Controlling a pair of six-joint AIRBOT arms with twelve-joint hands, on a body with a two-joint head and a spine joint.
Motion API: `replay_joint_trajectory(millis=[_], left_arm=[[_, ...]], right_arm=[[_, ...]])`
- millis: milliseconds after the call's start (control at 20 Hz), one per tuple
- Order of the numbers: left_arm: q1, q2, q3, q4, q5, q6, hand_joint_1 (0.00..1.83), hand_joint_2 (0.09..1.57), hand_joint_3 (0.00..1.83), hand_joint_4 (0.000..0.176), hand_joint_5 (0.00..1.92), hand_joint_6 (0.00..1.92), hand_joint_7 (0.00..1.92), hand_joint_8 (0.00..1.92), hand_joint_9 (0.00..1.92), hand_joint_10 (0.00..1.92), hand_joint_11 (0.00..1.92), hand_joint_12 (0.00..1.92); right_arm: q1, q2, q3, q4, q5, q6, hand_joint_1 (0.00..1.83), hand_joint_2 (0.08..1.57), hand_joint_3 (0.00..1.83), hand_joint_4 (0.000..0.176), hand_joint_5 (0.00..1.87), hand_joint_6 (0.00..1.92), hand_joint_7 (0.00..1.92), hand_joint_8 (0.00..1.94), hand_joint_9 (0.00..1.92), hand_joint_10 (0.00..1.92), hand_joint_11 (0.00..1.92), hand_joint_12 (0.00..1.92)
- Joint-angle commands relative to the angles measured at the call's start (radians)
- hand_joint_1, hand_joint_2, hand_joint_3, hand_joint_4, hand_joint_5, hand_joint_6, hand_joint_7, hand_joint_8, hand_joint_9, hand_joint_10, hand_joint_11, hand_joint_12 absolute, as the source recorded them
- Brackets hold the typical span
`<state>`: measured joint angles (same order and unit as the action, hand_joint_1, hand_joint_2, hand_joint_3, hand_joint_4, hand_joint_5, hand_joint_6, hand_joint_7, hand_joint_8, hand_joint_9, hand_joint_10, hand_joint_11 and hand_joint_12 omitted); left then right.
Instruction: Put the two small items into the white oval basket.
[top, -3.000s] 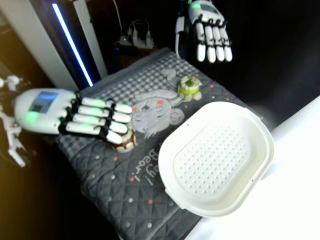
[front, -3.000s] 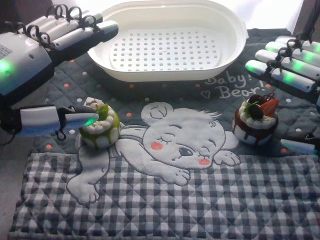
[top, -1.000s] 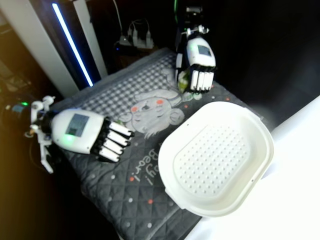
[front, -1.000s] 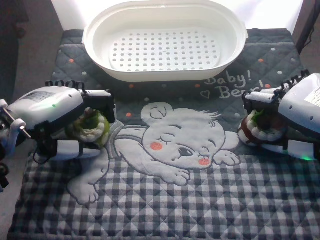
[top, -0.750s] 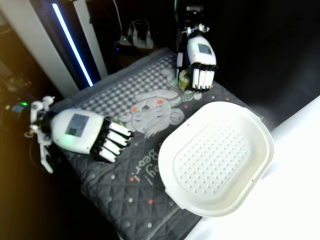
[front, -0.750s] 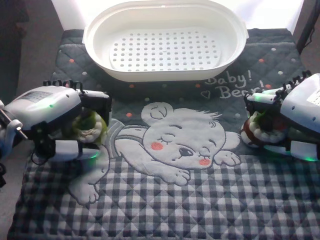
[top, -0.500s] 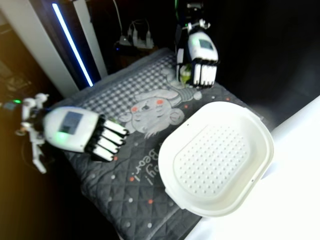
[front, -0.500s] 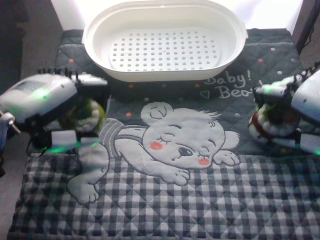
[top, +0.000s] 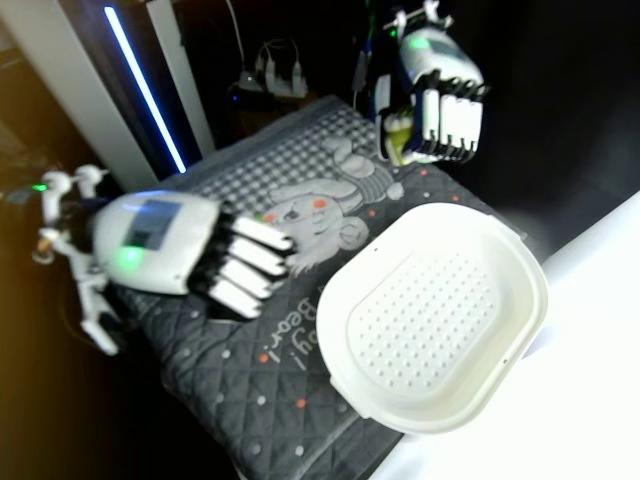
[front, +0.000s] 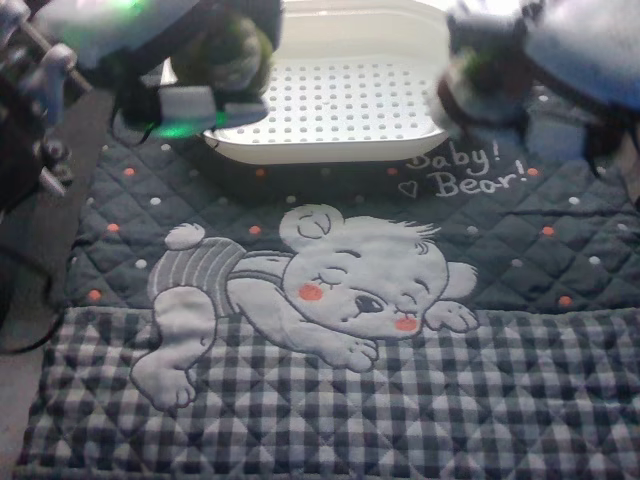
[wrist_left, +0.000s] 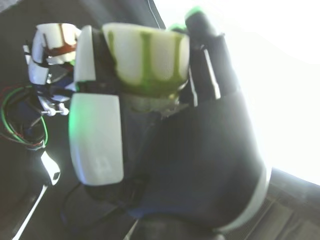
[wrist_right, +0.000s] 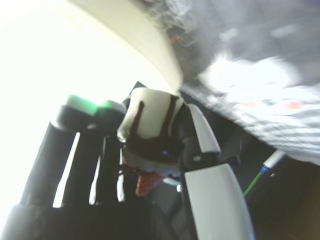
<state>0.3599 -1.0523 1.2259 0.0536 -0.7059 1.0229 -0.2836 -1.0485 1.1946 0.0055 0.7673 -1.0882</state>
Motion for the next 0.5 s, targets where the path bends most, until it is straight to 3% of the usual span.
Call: replay_joint_trajectory(millis=[0, 100, 200, 250, 300, 350, 400, 450], left_arm=[[-0.035, -0.012, 0.023, -0.013, -0.061, 0.001, 1.22, 1.37, 0.01, 0.0, 0.51, 1.65, 0.46, 1.74, 0.6, 1.86, 0.77, 1.92], [-0.079, -0.07, 0.087, -0.014, -0.007, 0.001, 1.26, 1.36, 0.0, 0.0, 0.49, 1.65, 0.47, 1.72, 0.59, 1.82, 0.68, 1.92], [-0.123, -0.131, 0.161, -0.03, 0.057, 0.001, 1.27, 1.36, 0.01, 0.0, 0.45, 1.62, 0.49, 1.77, 0.62, 1.84, 0.83, 1.92], [-0.132, -0.153, 0.194, -0.048, 0.08, 0.0, 1.27, 1.35, 0.01, 0.0, 0.49, 1.61, 0.49, 1.76, 0.59, 1.83, 0.69, 1.92], [-0.138, -0.174, 0.221, -0.056, 0.106, -0.001, 1.27, 1.35, 0.01, 0.0, 0.49, 1.61, 0.49, 1.76, 0.59, 1.83, 0.69, 1.92], [-0.141, -0.197, 0.249, -0.063, 0.141, -0.001, 1.27, 1.35, 0.01, 0.0, 0.48, 1.64, 0.53, 1.7, 0.61, 1.76, 0.56, 1.92], [-0.144, -0.214, 0.272, -0.067, 0.166, -0.001, 1.27, 1.35, 0.01, 0.0, 0.48, 1.64, 0.53, 1.7, 0.61, 1.76, 0.56, 1.92], [-0.144, -0.237, 0.298, -0.076, 0.189, -0.001, 1.28, 1.33, 0.0, 0.0, 0.48, 1.62, 0.54, 1.67, 0.66, 1.72, 0.62, 1.92]], right_arm=[[0.029, -0.002, 0.014, 0.0, 0.069, -0.032, 1.1, 1.41, 0.0, 0.0, 0.53, 1.65, 0.69, 1.62, 0.83, 1.91, 0.95, 1.92], [0.082, -0.044, 0.049, 0.002, 0.015, -0.098, 1.13, 1.39, 0.0, 0.0, 0.57, 1.59, 0.74, 1.55, 0.82, 1.85, 0.9, 1.92], [0.123, -0.112, 0.112, 0.022, -0.068, -0.134, 1.12, 1.4, 0.0, 0.0, 0.59, 1.53, 0.7, 1.66, 0.88, 1.92, 0.98, 1.92], [0.129, -0.139, 0.139, 0.032, -0.088, -0.134, 1.12, 1.4, 0.0, 0.0, 0.59, 1.52, 0.69, 1.68, 0.9, 1.92, 1.01, 1.92], [0.132, -0.165, 0.168, 0.04, -0.108, -0.135, 1.12, 1.4, 0.0, 0.0, 0.59, 1.52, 0.69, 1.68, 0.9, 1.92, 1.01, 1.92], [0.134, -0.192, 0.2, 0.058, -0.128, -0.135, 1.11, 1.41, 0.0, 0.0, 0.55, 1.58, 0.68, 1.66, 0.82, 1.92, 0.95, 1.92], [0.134, -0.205, 0.218, 0.067, -0.142, -0.135, 1.11, 1.41, 0.0, 0.0, 0.55, 1.58, 0.68, 1.66, 0.82, 1.92, 0.95, 1.92], [0.134, -0.214, 0.234, 0.086, -0.155, -0.138, 1.09, 1.39, 0.0, 0.0, 0.51, 1.67, 0.68, 1.6, 0.73, 1.85, 0.81, 1.92]])
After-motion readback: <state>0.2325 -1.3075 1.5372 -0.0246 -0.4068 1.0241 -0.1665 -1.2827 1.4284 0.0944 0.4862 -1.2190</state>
